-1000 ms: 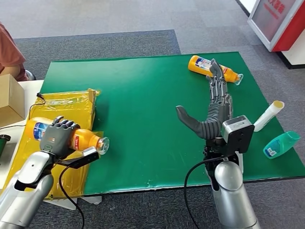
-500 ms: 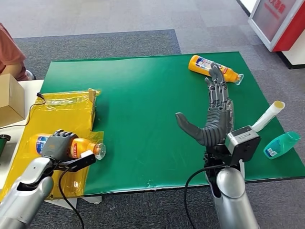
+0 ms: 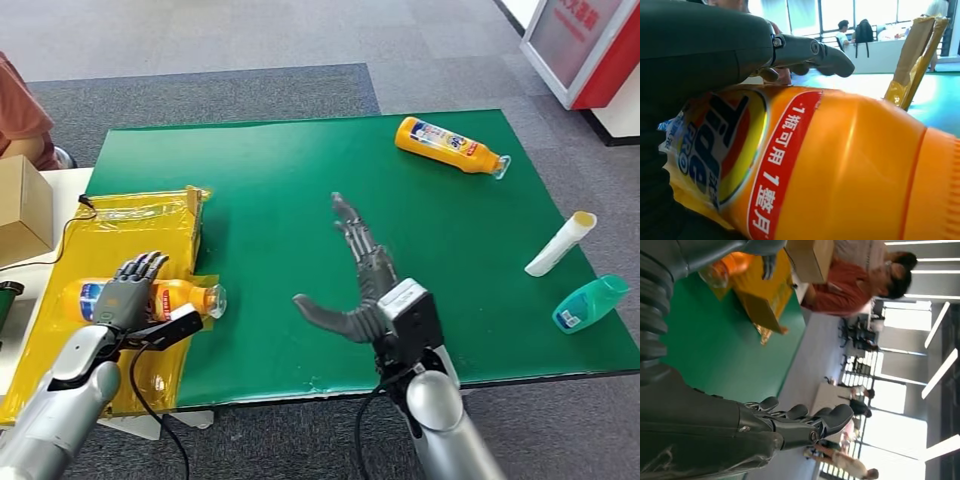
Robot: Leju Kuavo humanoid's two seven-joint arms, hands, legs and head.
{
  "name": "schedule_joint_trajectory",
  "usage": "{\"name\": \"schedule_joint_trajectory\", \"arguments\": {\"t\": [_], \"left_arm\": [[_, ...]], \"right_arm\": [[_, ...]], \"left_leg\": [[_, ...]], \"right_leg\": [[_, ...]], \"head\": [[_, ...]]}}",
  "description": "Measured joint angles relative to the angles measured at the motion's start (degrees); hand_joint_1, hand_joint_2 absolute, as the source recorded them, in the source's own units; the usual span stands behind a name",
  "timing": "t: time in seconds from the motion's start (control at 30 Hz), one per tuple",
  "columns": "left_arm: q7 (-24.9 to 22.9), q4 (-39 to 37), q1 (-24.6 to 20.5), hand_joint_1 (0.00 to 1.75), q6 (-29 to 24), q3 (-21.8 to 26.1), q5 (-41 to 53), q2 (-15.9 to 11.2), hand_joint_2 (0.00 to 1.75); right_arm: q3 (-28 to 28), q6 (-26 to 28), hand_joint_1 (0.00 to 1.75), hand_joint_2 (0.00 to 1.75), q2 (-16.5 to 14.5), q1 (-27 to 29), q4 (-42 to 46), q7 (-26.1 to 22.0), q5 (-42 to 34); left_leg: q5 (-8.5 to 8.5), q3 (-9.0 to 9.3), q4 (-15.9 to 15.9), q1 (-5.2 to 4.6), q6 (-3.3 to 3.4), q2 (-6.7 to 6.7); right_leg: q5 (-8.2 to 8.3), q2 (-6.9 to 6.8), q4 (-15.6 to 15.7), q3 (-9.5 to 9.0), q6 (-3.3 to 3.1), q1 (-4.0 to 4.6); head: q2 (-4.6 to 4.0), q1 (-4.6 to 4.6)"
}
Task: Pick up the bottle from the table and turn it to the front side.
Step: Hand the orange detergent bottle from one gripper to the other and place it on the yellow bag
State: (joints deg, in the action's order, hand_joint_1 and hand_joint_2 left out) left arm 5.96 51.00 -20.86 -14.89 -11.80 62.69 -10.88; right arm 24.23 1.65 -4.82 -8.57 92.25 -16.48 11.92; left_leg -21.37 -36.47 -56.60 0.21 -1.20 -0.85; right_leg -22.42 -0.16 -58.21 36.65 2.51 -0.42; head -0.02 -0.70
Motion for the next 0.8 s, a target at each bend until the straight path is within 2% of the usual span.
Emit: {"name": "schedule_joint_trajectory", "arguments": {"t": [0.17, 0.47, 0.8], "left_arm": [[1.57, 2.75, 2.89, 0.00, -3.26, 0.35, -0.71, 0.70, 1.75], [4.66, 14.67, 10.95, 0.00, -10.34, 0.99, -2.34, 1.95, 1.75], [6.28, 24.88, 16.03, 0.00, -15.18, 0.98, -3.70, 2.69, 1.75]], "right_arm": [[2.16, -1.60, 0.00, 1.75, -0.07, 0.66, -3.39, 0.98, 1.41], [6.15, -5.40, 0.00, 1.75, 0.23, 0.97, -10.05, 3.00, 6.45], [8.98, -4.48, 0.00, 1.75, 0.26, 1.76, -16.71, 2.98, 6.56]], "left_leg": [[-0.04, -0.01, 0.00, -0.01, 0.01, 0.00], [-0.15, -0.05, 0.00, 0.00, 0.03, 0.00], [-0.18, -0.05, 0.00, 0.01, 0.00, 0.01]], "right_leg": [[-0.02, 0.01, 0.00, 0.03, 0.01, 0.00], [-0.15, 0.01, 0.01, 0.05, 0.02, 0.00], [-0.19, 0.00, 0.01, 0.06, -0.01, 0.01]], "head": [[0.00, 0.00], [0.00, 0.01], [0.00, 0.01]]}}
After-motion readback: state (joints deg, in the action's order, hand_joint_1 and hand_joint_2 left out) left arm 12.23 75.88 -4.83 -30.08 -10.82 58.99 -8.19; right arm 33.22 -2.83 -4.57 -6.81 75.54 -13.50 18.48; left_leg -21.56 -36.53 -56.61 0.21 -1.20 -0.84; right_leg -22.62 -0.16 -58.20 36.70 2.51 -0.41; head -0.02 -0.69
